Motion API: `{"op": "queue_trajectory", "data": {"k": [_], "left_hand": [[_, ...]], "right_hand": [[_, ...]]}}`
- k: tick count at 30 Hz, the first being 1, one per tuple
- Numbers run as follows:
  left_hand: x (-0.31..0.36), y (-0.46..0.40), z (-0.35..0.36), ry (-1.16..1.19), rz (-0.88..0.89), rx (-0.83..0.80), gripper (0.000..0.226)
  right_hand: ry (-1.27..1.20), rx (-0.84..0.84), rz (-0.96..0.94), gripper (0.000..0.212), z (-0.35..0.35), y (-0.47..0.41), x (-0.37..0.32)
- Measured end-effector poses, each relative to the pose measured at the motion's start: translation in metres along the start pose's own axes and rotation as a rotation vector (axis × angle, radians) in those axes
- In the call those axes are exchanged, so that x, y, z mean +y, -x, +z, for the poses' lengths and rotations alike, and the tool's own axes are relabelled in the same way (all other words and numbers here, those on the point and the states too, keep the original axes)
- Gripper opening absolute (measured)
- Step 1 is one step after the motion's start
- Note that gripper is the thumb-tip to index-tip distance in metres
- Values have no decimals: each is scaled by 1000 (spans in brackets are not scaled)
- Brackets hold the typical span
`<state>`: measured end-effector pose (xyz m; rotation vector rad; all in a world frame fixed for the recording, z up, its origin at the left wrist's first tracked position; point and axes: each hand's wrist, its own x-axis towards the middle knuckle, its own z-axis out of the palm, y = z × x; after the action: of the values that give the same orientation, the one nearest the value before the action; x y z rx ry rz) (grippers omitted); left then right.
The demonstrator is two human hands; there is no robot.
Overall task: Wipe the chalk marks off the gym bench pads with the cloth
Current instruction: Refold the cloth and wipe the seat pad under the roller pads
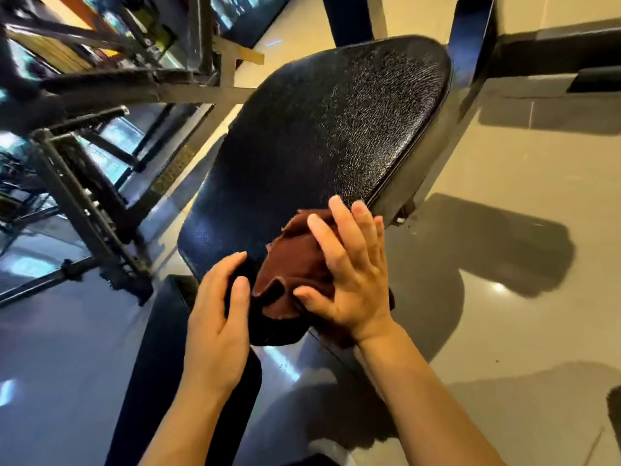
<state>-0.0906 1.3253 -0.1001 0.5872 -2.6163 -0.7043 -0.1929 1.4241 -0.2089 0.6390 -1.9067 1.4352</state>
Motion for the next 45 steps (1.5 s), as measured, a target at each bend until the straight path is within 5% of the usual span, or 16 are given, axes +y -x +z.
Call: {"op": "queue_trajectory", "data": {"k": [4,7,9,17,21,26,29,35,38,45], "left_hand": [[31,-10,19,80,-2,11,40],[50,-26,25,198,-274,60,52],[60,-35,21,218,-336,34,37],[80,-62,15,-50,-238,-224,12],[82,-54,5,15,-227,-310,8],[80,-39,-6,12,10,-244,30],[88,-30,-12,70,121,-167,33],[102,-17,-30,261,196,-59,47],[103,-12,-30,268,174,-48,48],[93,-4,-31,306,129,-4,43]], "right_hand": [[-47,1,98,65,-3,-8,-1],[-54,-19,133,58,-4,-1,-14],[-66,-37,138,53,-6,6,-21],[-100,-148,91,49,-12,40,-51],[-152,-197,88,52,-20,38,-45],[-342,-178,149,65,-41,25,-46],[-466,-146,260,49,-65,-3,-42],[-314,-713,283,20,-105,-48,-4],[-328,-684,334,6,-117,-49,1],[-534,-789,500,16,-136,-53,3]]}}
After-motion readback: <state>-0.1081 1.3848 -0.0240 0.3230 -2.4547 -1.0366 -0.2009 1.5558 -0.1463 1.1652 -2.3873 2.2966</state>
